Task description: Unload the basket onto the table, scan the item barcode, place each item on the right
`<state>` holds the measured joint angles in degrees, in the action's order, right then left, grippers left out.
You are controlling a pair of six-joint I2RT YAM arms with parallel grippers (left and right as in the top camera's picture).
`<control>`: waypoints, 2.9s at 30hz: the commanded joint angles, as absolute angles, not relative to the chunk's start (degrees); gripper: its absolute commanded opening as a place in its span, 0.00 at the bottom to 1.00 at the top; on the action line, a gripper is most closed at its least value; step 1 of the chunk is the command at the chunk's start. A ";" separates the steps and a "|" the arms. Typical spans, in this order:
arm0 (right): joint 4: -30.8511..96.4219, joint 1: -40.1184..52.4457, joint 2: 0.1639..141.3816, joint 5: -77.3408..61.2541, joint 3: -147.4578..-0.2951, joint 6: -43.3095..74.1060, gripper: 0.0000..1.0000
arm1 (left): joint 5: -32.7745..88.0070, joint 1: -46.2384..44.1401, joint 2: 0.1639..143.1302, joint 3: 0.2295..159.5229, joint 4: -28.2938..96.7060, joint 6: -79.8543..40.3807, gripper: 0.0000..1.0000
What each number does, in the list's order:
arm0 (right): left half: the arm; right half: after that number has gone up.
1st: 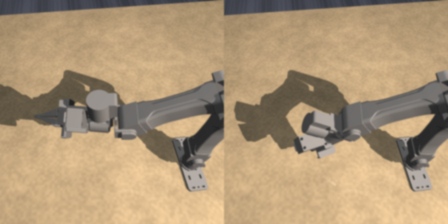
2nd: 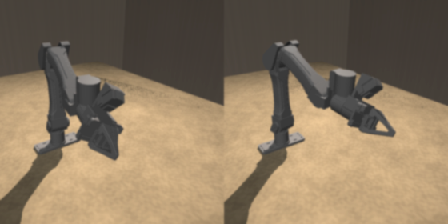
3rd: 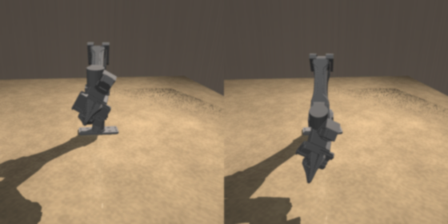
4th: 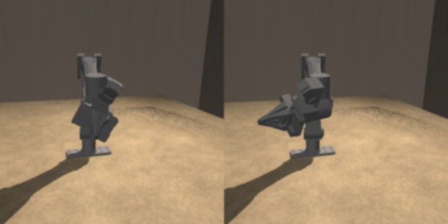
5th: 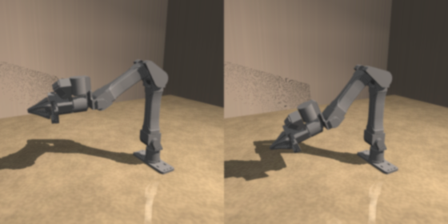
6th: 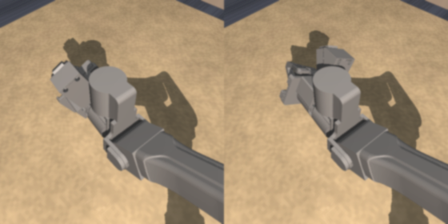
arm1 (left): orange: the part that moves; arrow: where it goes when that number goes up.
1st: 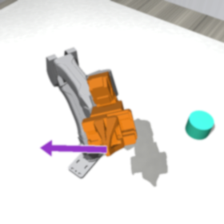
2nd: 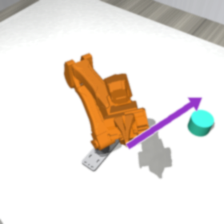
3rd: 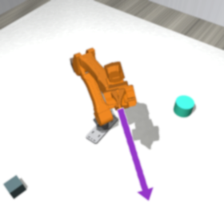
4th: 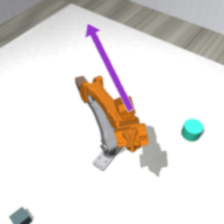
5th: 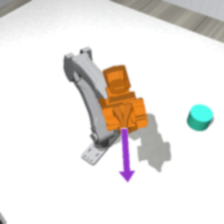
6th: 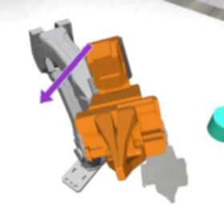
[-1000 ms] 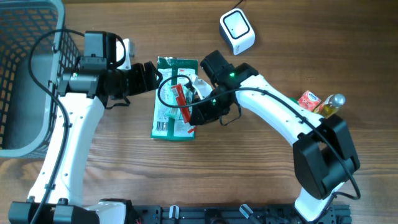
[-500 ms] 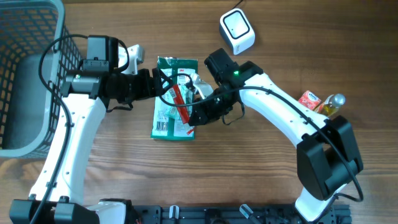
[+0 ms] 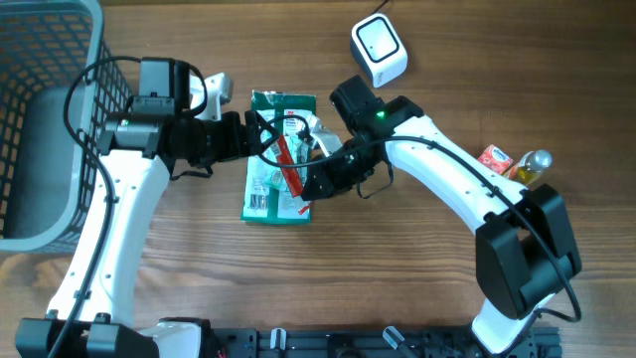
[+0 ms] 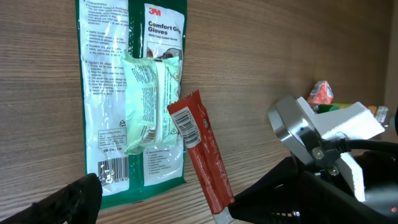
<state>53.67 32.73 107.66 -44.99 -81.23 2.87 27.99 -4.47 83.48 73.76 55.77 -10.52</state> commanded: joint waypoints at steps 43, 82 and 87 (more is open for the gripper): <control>47.11 27.14 105.82 -78.70 -80.97 -10.52 0.04 | 43.07 -4.38 85.14 73.08 50.00 -9.23 0.61; 41.82 27.07 105.84 -74.61 -80.97 -5.58 0.29 | 46.28 -4.32 85.14 73.08 48.90 -15.22 0.04; 39.44 27.00 105.84 -74.61 -80.97 -5.58 0.36 | 53.63 -3.27 85.14 73.08 48.47 -17.19 0.04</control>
